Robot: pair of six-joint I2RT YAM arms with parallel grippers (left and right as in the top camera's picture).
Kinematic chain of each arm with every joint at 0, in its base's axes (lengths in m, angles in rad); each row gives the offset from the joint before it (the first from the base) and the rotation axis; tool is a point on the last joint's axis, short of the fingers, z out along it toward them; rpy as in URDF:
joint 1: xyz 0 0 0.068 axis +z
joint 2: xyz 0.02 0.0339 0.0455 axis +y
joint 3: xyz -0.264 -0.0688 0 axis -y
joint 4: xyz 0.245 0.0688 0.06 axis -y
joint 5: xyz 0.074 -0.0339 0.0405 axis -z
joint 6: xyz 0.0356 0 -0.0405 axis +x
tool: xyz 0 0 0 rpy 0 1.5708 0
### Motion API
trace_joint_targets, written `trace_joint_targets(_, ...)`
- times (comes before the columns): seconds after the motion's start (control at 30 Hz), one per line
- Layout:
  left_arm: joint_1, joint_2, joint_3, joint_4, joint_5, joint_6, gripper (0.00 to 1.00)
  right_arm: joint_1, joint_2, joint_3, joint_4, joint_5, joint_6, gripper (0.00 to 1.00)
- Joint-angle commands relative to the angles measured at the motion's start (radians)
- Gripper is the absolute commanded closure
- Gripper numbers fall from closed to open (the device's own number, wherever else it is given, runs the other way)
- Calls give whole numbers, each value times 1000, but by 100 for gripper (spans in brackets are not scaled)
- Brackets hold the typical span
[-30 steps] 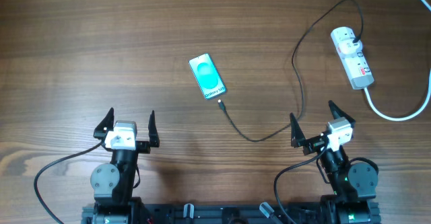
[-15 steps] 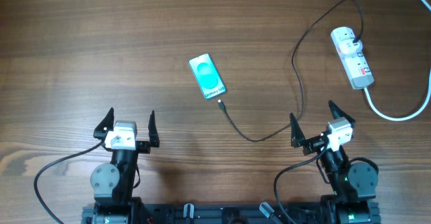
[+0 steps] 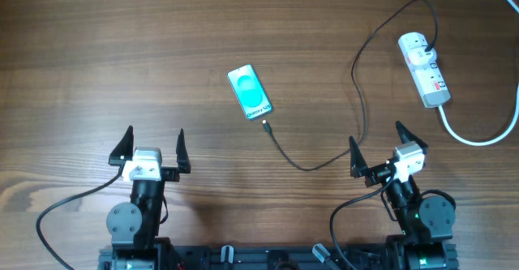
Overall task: Plug charger to phone and switch on socket
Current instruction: 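Move the left gripper over the blue phone and lower it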
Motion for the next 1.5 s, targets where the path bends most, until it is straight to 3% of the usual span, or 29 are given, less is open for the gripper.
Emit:
trace_joint_targets(0.0, -4, -8, 86, 61, -9, -183, 0, -2, 3, -1, 3, -13, 14, 0)
trace_joint_targets(0.17, -4, 32, 284, -11, 9, -309, 0, -2, 3, -1, 3, -13, 14, 0)
trace_joint_targets(0.27, -4, 120, 439, -101, 49, -312, 0, -2, 3, -1, 3, -12, 14, 0)
trace_joint_targets(0.57, -4, 710, 1124, -644, 192, -312, 0, -2, 3, -1, 3, -12, 14, 0)
trace_joint_targets(0.7, -4, 989, 1345, -890, 305, -312, 0, -2, 3, -1, 3, -13, 14, 0)
trace_joint_targets(0.97, -5, 1380, 1379, -1063, 539, -312, 0, -2, 3, -1, 3, -13, 14, 0)
trace_joint_targets(1.23, -6, 1540, 1379, -1052, 566, -312, 0, -2, 3, -1, 3, -13, 14, 0)
trace_joint_targets(1.27, -6, 1544, 1379, -1052, 568, -312, 6, -2, 3, -1, 3, -13, 14, 0)
trace_joint_targets(1.33, -7, 1545, 1379, -1061, 568, -312, 30, -2, 3, -1, 3, -13, 14, 0)
trace_joint_targets(1.37, -11, 1545, 1378, -1065, 567, -312, 52, -2, 3, -1, 3, -13, 14, 0)
trace_joint_targets(1.47, -32, 1545, 1377, -1082, 567, -312, 96, -2, 3, -1, 3, -13, 14, 0)
